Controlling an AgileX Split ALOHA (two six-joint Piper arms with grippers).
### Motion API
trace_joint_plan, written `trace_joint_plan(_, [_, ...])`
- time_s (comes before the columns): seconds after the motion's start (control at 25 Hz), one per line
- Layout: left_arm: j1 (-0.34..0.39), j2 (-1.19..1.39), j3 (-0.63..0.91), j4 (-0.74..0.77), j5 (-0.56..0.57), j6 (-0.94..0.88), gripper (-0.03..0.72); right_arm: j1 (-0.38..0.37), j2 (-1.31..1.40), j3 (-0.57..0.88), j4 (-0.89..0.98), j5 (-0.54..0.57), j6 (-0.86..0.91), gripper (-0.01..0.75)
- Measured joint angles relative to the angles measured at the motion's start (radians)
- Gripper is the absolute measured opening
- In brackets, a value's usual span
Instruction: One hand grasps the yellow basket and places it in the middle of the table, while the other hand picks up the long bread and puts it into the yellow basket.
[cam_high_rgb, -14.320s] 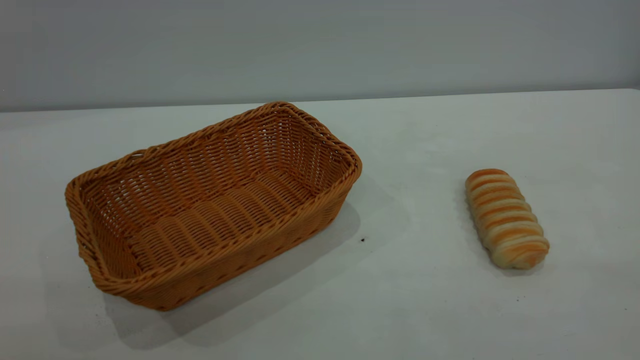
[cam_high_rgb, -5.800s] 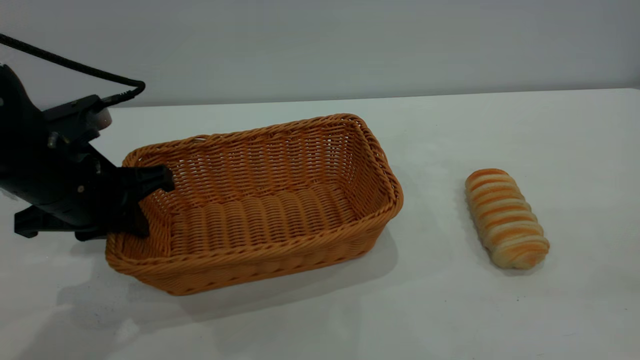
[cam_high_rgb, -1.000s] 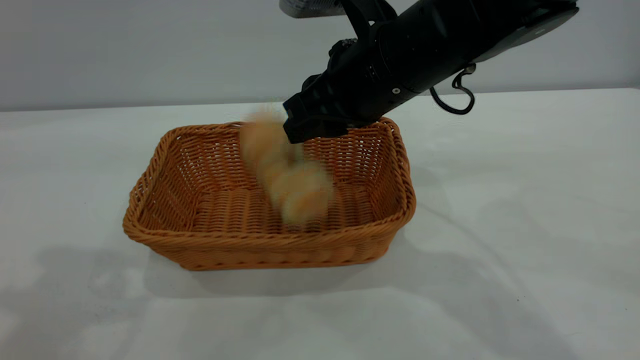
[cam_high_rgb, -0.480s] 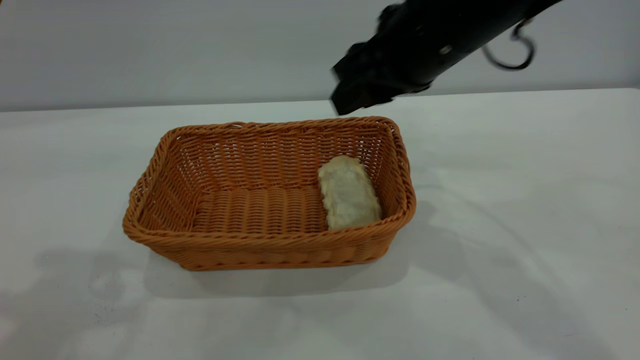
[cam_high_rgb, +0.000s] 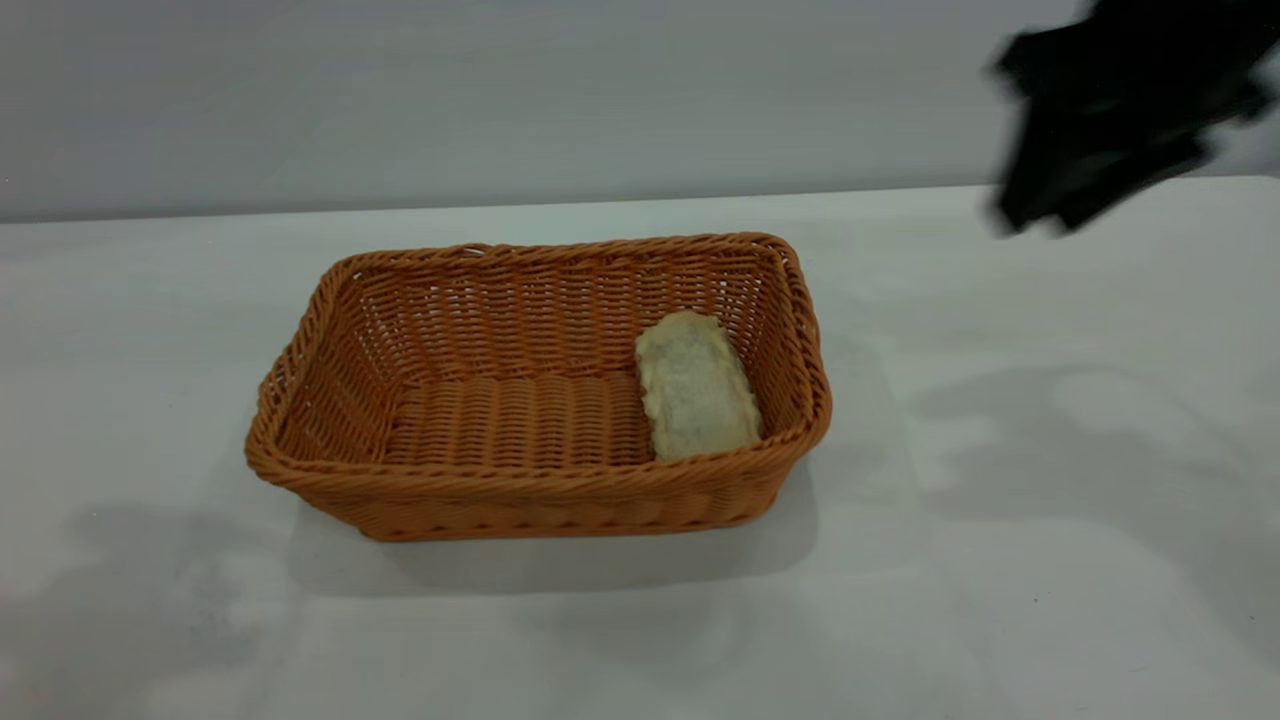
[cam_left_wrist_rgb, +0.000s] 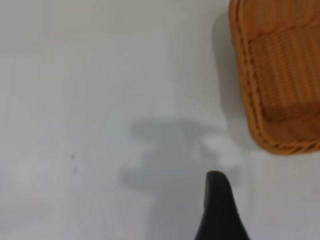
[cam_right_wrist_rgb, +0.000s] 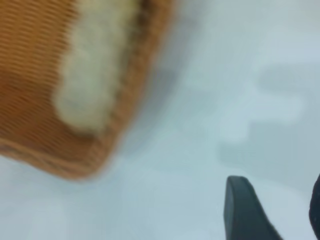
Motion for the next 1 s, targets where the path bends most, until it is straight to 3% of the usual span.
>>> trace_joint_plan(0.24, [0.000,-0.099,-0.005,0.028,0.123,0.008,0.553,-0.059,-0.196,-0.066,-0.295,0.286,0.179,0.363])
trace_joint_plan(0.44, [0.000,-0.248,-0.062,0.051,0.280,0.008,0.553,-0.059,-0.418,-0.067,-0.347,0.430,0.209,0.363])
trace_joint_plan(0.56, [0.000,-0.358,-0.088,0.054,0.345,0.008,0.553,-0.059,-0.567,-0.067,-0.342,0.449,0.218,0.363])
trace_joint_plan(1.0, [0.000,-0.816,-0.102,0.048,0.350,0.006,0.553,-0.059,-1.191,0.051,-0.240,0.457,0.193,0.363])
